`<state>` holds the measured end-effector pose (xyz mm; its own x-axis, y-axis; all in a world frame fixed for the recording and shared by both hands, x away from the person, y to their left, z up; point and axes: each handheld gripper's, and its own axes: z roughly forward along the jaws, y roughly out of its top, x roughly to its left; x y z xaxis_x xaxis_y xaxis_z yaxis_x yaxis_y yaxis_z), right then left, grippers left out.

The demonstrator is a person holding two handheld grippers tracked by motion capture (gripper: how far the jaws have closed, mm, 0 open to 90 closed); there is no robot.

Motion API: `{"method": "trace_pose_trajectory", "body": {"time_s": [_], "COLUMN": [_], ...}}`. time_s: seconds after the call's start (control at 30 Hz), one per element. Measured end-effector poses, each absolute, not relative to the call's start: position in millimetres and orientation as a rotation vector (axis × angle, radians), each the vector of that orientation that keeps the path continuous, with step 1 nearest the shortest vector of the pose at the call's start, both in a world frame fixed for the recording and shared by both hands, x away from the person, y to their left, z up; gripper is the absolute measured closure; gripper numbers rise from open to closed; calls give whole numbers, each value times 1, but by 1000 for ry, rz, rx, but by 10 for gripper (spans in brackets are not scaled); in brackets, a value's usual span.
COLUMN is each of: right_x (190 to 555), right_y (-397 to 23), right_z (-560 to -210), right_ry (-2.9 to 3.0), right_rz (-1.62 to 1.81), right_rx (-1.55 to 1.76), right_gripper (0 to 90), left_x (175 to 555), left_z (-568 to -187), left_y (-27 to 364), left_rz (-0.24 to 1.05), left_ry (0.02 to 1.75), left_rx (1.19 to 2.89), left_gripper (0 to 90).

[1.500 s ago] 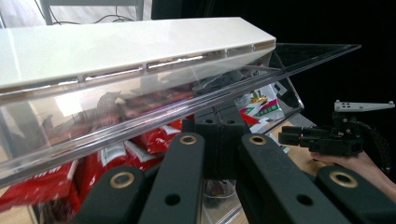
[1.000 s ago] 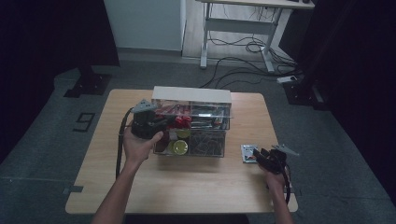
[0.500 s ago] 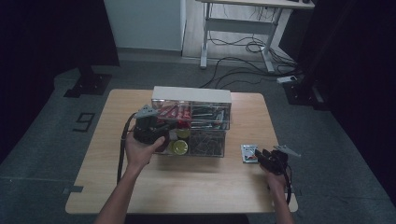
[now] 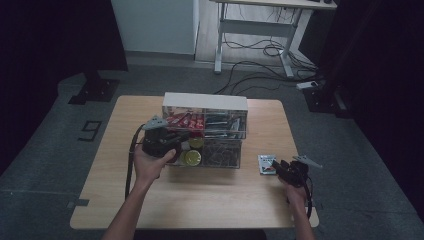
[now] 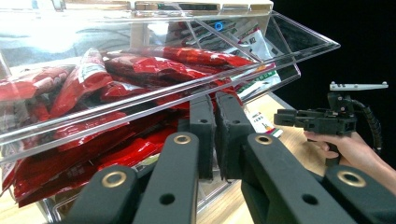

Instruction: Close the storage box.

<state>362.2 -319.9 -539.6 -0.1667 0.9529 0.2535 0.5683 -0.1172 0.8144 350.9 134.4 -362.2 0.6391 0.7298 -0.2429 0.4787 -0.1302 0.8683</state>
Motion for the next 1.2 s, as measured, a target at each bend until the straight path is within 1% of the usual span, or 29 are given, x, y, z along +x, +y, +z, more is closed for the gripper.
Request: {"method": "trace_pose_trajectory", "body": {"time_s": [0.13,0.23,0.3,0.53,0.63,0.7,0.87,1.1,1.2], "right_x": [362,361,360,358,356,355,354,353,352], "right_y": [-319,-318,-318,-316,-314,-311,-305,-299,-296], "right_z": [-539,-538,-537,-535,-533,-532,-531,-532,-534], "right_ry": [1738,1744,1748,1762,1775,1787,1810,1833,1849], "right_rz": [1215,1224,1226,1241,1252,1257,1256,1245,1237], "right_rx": [1670,1659,1650,1630,1609,1596,1561,1534,1517], "right_gripper": [550,541,535,512,507,505,502,499,498], "left_x": [347,341,337,320,315,313,315,317,315], "left_z": [-365,-371,-377,-409,-428,-441,-469,-491,-499], "left_y": [133,134,135,136,138,141,149,163,172], "left_rz": [314,335,335,389,387,365,367,375,355], "left_ry": [957,919,905,883,896,916,969,1030,1042], "left_rx": [1779,1785,1783,1818,1842,1845,1871,1885,1863], "left_gripper": [828,759,733,626,574,556,516,494,499]}}
